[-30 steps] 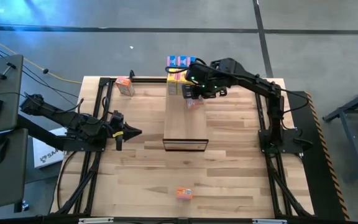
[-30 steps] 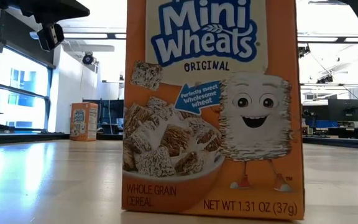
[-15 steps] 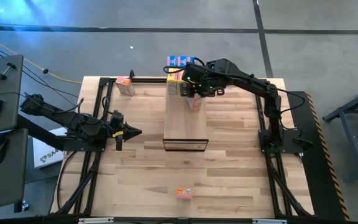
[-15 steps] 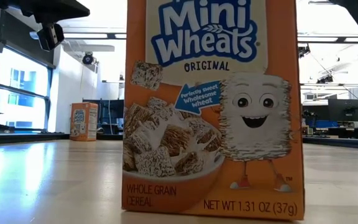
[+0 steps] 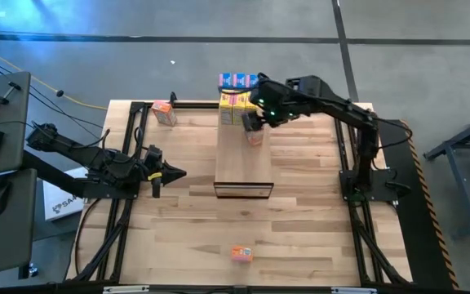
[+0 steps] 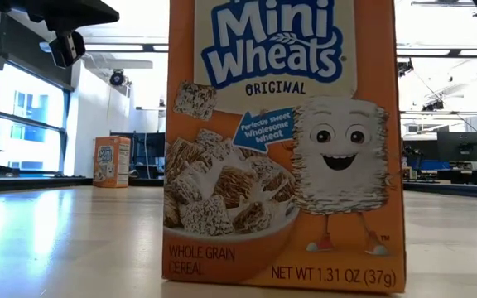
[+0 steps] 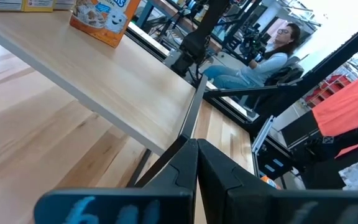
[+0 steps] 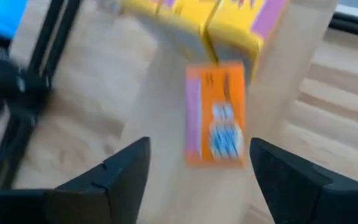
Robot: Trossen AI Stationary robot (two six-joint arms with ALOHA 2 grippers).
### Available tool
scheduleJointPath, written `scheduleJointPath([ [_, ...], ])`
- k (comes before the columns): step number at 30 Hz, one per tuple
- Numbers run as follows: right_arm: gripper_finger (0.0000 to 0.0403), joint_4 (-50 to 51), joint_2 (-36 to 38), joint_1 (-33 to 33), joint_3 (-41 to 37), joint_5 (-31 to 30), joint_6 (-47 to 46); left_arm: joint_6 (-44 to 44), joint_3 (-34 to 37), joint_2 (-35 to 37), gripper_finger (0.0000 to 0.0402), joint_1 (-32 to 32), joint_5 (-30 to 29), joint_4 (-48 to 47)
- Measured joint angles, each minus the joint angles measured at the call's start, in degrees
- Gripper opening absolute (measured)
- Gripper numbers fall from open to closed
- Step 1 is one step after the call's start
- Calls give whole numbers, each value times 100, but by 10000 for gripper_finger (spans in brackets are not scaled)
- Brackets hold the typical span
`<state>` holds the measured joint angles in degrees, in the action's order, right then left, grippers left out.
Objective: Stack cereal on shelf
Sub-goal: Put the bottom right orange cereal box on the shelf
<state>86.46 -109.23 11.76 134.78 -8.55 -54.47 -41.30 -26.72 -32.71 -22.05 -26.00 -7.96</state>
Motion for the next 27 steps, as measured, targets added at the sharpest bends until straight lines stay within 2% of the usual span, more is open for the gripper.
scheduleJointPath([
  [3,236,406,128,-203,-13,96,726,0,0,0,0,0,16,-1],
  [5,200,314,157,-415,-135,86,1368,0,0,0,0,1,18,-3],
  [8,122,329,81,-730,-298,10,1945,-7,0,-1,0,0,18,-12],
  [11,36,292,2,-885,-698,-39,2098,-37,0,0,0,-1,17,-30],
  [12,19,198,-6,-895,-809,-129,2107,-47,0,-1,0,-1,17,-43],
  [13,11,108,0,-896,-911,-242,2096,-48,0,0,0,-1,18,-52],
  [19,29,-310,16,-836,-1415,-458,1977,-66,0,-1,0,0,16,-108],
  [27,3,-812,16,-801,-1569,-477,2024,-114,0,0,0,1,-8,-128],
])
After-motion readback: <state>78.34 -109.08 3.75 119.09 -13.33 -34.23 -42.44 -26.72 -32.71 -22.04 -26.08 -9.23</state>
